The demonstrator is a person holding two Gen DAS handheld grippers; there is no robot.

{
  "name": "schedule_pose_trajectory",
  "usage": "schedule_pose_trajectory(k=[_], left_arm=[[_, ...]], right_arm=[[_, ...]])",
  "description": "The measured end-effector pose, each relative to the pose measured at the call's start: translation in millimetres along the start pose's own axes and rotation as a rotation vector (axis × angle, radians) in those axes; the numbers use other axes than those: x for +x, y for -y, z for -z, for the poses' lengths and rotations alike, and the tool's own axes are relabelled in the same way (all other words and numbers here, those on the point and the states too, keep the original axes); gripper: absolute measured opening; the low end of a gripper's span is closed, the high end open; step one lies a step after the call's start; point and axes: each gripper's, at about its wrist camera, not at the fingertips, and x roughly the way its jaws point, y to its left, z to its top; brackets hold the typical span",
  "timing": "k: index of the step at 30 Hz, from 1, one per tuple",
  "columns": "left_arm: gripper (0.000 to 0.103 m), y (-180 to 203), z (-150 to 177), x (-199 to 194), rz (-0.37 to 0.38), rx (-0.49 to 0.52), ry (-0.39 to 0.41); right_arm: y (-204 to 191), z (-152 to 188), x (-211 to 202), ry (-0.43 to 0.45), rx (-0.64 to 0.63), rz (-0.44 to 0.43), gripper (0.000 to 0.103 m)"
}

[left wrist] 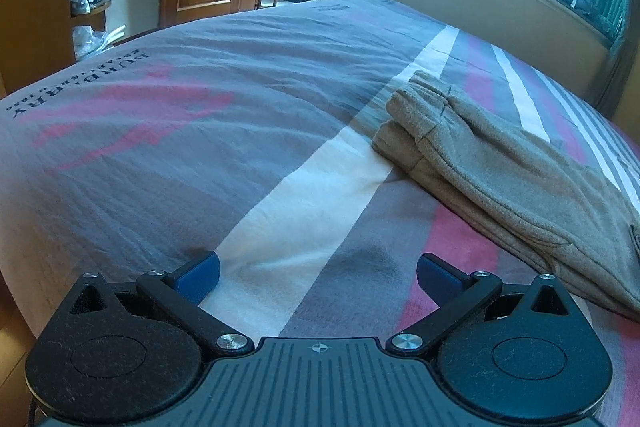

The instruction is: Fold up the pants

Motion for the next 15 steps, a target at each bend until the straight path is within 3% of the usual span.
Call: schedule_pose_trajectory(k=[7, 12, 15], left_arm=[[0.103, 2, 0, 4, 0.0, 0.009, -0.011], [0.103, 3, 0, 4, -0.001, 0.013, -0.014], [0.103, 4, 1, 5, -0.002, 0.017, -0.016]], right_arm=[[-18, 0, 10, -0.009, -0.019, 0.01, 0.016], [-25, 5, -3, 0.013, -0.05, -0.007, 0.033], [-11, 2, -22, 0.083, 0.079, -0.067, 0.019]])
